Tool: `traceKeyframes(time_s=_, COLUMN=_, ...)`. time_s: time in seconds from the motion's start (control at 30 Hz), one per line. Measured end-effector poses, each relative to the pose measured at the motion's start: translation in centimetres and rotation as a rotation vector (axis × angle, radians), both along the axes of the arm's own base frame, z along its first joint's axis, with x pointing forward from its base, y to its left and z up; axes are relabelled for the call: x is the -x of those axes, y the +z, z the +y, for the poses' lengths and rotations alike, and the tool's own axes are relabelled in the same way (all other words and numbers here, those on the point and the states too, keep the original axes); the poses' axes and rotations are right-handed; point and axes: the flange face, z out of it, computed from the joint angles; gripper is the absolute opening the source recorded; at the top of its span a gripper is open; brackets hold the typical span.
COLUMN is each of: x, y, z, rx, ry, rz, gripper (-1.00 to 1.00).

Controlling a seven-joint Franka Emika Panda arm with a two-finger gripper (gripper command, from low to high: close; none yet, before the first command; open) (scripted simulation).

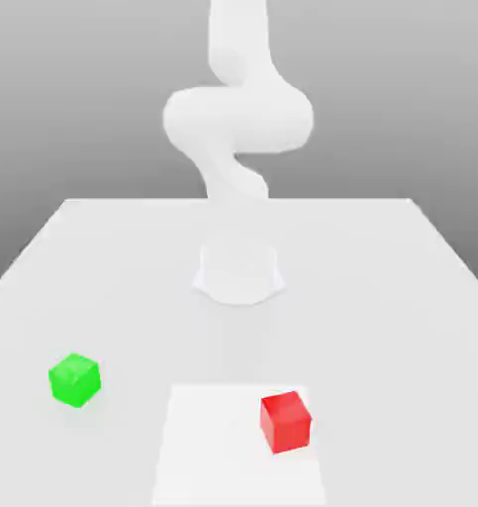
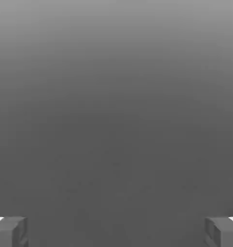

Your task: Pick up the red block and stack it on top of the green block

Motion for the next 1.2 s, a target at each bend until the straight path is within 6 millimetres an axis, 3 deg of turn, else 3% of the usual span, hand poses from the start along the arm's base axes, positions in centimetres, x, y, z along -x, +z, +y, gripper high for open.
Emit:
traceKeyframes(time_s=0.17, x=-5.2, y=-11.2, z=1.5, rx=0.024, ry=0.064, rz=0.177, gripper=0.00)
traceKeyframes(time_s=0.33, x=-7.1, y=-22.6, z=3.1, rx=0.050, ry=0.127, rz=0.346, gripper=0.00)
traceKeyframes(time_s=0.5, x=-6.1, y=-33.6, z=4.5, rx=0.078, ry=0.190, rz=0.515, gripper=0.00)
traceKeyframes(time_s=0.7, x=-2.3, y=-45.0, z=5.5, rx=0.111, ry=0.262, rz=0.694, gripper=0.00)
traceKeyframes(time_s=0.87, x=-1.9, y=-50.6, z=5.5, rx=0.113, ry=0.266, rz=0.708, gripper=0.00)
traceKeyframes(time_s=0.9, x=-1.8, y=-51.4, z=5.4, rx=0.113, ry=0.266, rz=0.709, gripper=-1.00)
traceKeyframes(time_s=1.1, x=-1.8, y=-51.8, z=5.4, rx=0.113, ry=0.266, rz=0.709, gripper=-1.00)
traceKeyframes(time_s=1.2, x=-1.9, y=-49.8, z=5.5, rx=0.113, ry=0.266, rz=0.709, gripper=-1.00)
